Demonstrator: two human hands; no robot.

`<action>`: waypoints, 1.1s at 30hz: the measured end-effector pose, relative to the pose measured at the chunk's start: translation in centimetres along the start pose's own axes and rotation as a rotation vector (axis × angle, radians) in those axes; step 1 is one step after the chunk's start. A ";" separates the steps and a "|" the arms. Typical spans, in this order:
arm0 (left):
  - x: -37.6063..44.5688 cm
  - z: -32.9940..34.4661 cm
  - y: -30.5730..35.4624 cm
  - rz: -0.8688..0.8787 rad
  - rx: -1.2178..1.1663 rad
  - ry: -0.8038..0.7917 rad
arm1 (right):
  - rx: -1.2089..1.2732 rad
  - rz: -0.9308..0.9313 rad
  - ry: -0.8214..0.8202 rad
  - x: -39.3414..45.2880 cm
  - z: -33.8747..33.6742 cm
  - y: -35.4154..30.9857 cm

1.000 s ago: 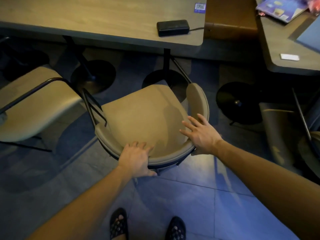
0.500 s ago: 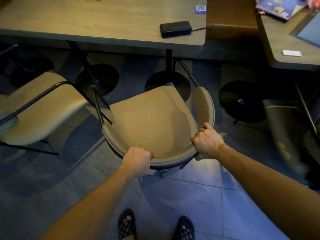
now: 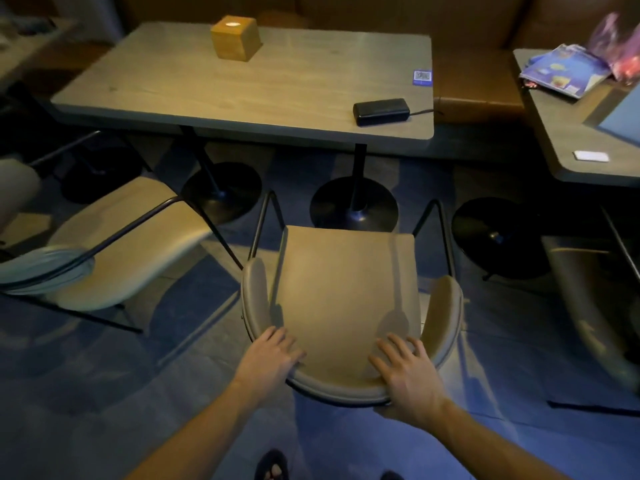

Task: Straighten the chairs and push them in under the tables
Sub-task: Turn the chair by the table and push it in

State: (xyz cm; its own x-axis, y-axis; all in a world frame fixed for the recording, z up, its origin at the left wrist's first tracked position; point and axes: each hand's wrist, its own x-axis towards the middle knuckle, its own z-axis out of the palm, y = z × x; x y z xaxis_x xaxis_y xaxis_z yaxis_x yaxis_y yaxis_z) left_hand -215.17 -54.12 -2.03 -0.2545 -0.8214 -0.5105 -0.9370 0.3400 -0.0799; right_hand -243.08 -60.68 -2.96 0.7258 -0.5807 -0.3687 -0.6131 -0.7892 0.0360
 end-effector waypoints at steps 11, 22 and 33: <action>5.1 -2.1 -3.1 0.025 0.108 -0.060 | -0.018 -0.022 -0.157 4.2 -1.3 3.2; 12.4 -6.0 -7.6 -0.034 0.131 0.010 | -0.079 0.029 -0.122 10.9 -3.5 9.7; 14.0 -7.2 -8.8 -0.020 0.139 -0.002 | -0.064 0.022 -0.103 12.6 -3.9 11.1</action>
State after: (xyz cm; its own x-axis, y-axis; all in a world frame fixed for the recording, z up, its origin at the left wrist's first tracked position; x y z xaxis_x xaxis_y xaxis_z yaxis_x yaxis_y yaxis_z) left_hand -212.24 -71.94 -2.32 -0.2350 -0.8278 -0.5094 -0.8999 0.3834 -0.2079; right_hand -239.48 -77.54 -3.55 0.6743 -0.5773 -0.4604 -0.6052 -0.7893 0.1033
